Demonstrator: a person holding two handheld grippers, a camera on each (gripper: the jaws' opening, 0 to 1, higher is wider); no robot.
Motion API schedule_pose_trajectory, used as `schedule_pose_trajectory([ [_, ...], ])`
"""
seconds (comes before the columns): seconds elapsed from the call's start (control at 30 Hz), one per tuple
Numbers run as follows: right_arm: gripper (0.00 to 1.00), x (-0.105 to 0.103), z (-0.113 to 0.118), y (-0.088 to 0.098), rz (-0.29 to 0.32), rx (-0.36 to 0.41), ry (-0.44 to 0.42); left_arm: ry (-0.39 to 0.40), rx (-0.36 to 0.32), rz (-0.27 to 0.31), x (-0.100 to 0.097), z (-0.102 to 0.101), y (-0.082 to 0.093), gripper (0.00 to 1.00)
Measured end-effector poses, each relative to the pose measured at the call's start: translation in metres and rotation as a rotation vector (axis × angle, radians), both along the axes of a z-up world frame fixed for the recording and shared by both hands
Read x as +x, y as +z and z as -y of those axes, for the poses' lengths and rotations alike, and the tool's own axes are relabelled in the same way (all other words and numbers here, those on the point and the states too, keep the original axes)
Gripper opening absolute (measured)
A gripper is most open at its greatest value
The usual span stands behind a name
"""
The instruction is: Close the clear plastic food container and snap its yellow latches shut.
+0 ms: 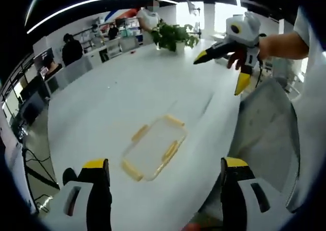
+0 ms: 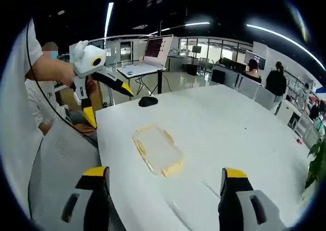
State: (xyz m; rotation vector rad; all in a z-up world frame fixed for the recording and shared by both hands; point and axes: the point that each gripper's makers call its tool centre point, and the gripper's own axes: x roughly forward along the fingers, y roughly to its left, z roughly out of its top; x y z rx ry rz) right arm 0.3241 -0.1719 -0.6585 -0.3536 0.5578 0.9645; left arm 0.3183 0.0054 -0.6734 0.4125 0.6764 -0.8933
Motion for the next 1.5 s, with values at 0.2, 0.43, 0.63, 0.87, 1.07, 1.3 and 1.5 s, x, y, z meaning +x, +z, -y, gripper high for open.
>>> schedule_pose_trajectory([
  [0.2,0.88,0.000,-0.011,-0.011,-0.001,-0.057,0.082,-0.061,0.043,0.011,0.006,-0.004,-0.009,0.88],
  [0.43,0.85,0.008,-0.017,-0.027,0.005,-0.113,0.135,-0.137,0.081,0.001,0.013,-0.007,-0.024,0.87],
  [0.63,0.82,0.015,-0.020,-0.039,-0.002,-0.139,0.170,-0.141,0.103,-0.019,0.024,-0.018,-0.040,0.85],
  [0.87,0.80,0.018,-0.027,-0.053,-0.032,-0.176,0.230,-0.169,0.114,-0.021,0.031,-0.022,-0.047,0.84],
  [1.07,0.79,0.026,-0.030,-0.062,-0.051,-0.194,0.255,-0.232,0.136,-0.029,0.032,-0.020,-0.054,0.84],
  [1.3,0.75,0.033,-0.034,-0.069,-0.049,-0.213,0.294,-0.280,0.171,-0.053,0.039,-0.026,-0.067,0.82],
  [1.5,0.73,0.038,-0.035,-0.075,-0.056,-0.230,0.306,-0.289,0.159,-0.068,0.046,-0.027,-0.070,0.80],
])
